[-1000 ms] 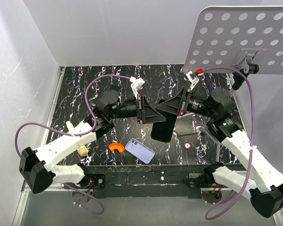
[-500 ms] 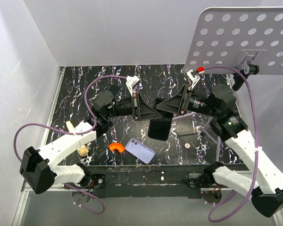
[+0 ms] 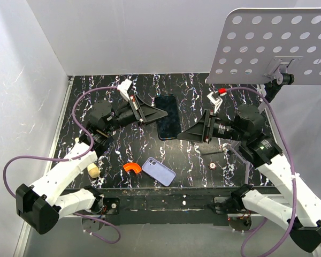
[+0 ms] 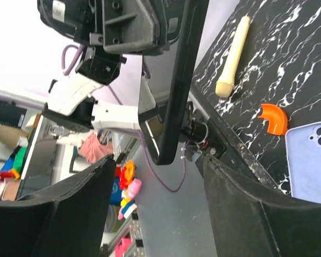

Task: Take the phone out of the phone case
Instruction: Remove the phone case from the phone.

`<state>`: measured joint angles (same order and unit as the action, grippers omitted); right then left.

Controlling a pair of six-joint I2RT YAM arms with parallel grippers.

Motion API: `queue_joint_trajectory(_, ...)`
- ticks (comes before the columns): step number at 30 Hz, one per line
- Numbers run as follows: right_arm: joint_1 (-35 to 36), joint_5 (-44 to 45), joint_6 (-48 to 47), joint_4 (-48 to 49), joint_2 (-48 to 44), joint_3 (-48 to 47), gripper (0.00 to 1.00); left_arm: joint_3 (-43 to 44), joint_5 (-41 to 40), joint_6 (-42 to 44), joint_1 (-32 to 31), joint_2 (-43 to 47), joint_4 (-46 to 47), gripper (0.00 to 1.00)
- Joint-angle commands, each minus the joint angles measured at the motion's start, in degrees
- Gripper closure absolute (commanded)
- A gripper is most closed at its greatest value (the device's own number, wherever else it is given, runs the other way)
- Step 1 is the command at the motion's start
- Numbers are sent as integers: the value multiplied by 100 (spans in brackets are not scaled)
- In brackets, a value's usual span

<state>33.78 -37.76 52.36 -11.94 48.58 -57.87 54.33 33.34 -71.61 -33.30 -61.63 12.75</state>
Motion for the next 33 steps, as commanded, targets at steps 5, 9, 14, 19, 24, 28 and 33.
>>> queue_joint_trajectory(5,226,-434,283,1001,196,91,39,96,-127,-704,16,54,666,100)
queue_joint_trajectory(9,243,-513,433,1440,240,188,50,96,-82,-749,16,89,694,100)
queue_joint_trajectory(14,278,-601,345,1467,328,91,55,43,-65,-845,16,72,877,100)
queue_joint_trajectory(19,305,-759,319,1634,442,4,70,-1,-12,-977,16,28,1000,100)
queue_joint_trajectory(24,427,-768,-242,1538,346,4,86,-54,207,-1486,60,-103,1264,100)
queue_joint_trajectory(28,568,-505,-1076,1493,117,12,99,-71,541,-2118,87,-297,1720,100)
queue_joint_trajectory(33,893,-443,-2237,1669,-94,-84,99,-256,770,-2909,87,-473,2555,100)
